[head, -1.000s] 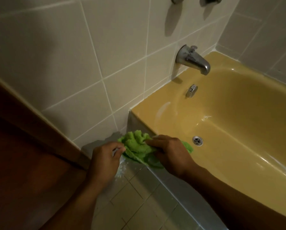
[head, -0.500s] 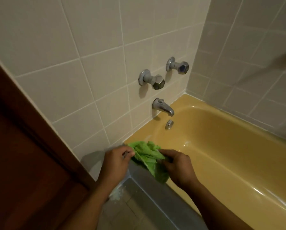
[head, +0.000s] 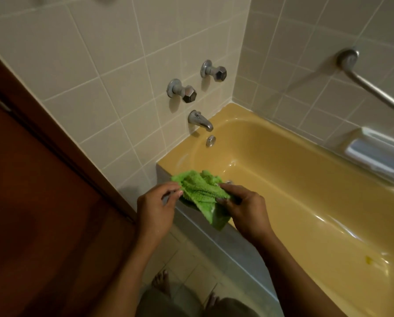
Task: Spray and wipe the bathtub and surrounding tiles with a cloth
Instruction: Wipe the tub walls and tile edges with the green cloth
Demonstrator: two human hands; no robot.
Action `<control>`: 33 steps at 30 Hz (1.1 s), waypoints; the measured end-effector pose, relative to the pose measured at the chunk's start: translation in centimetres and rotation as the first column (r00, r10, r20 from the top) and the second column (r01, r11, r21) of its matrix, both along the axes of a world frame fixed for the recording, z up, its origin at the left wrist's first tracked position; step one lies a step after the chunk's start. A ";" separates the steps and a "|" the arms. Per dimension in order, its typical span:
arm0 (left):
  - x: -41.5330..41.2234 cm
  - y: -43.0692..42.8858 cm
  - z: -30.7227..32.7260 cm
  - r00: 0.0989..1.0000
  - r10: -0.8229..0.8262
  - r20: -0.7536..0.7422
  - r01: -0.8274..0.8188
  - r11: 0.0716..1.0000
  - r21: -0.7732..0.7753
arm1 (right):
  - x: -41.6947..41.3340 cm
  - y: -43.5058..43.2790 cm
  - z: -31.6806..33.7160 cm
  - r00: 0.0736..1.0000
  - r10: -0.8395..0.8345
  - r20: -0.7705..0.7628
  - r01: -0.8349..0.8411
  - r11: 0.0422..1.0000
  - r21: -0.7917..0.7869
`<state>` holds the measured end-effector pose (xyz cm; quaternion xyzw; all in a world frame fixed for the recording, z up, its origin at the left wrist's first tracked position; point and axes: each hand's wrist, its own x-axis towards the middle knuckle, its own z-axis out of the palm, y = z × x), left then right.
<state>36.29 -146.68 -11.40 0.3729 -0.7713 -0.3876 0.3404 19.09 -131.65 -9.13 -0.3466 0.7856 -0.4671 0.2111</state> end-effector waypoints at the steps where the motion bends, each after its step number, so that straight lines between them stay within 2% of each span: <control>1: 0.1 0.7 0.7 1.000 -0.005 0.004 0.005 1.000 0.009 | 0.2 0.8 0.5 1.000 0.003 -0.002 -0.003 1.000 0.010; 7: 0.1 2.8 4.5 0.997 -0.068 0.022 0.067 0.996 0.053 | 0.2 3.9 4.0 1.000 0.005 0.006 -0.005 1.000 0.025; 14: -0.7 2.4 7.9 0.987 -0.152 0.046 0.148 0.985 0.089 | -0.6 3.7 6.9 1.000 -0.007 0.022 0.007 1.000 0.022; 17: -1.3 0.9 8.5 0.964 -0.260 0.047 0.250 0.955 0.162 | -0.5 2.9 7.3 0.997 -0.054 0.063 0.055 0.998 -0.007; 19: -2.1 -0.5 8.8 0.909 -0.411 0.066 0.387 0.893 0.230 | -0.4 2.0 7.7 0.989 -0.107 0.099 0.111 0.993 -0.033; 22: -4.2 -2.3 9.4 0.780 -0.613 0.125 0.563 0.775 0.287 | -0.3 1.1 8.1 0.961 -0.234 0.148 0.243 0.969 -0.041; 24: -6.1 -2.5 10.1 0.731 -0.673 0.114 0.612 0.720 0.328 | -0.3 1.3 8.3 0.924 -0.337 0.179 0.350 0.935 -0.049; 26: -8.1 -2.4 10.6 0.721 -0.688 0.083 0.618 0.692 0.373 | 0.0 1.8 8.5 0.881 -0.425 0.207 0.442 0.896 -0.041; 28: -10.2 -2.1 10.7 0.679 -0.727 0.105 0.660 0.667 0.346 | 0.5 2.8 8.9 0.837 -0.508 0.206 0.521 0.853 -0.014; 33: -13.7 0.8 11.2 0.426 -0.876 0.226 0.831 0.477 0.285 | 2.8 7.4 9.3 0.711 -0.684 0.160 0.688 0.724 0.039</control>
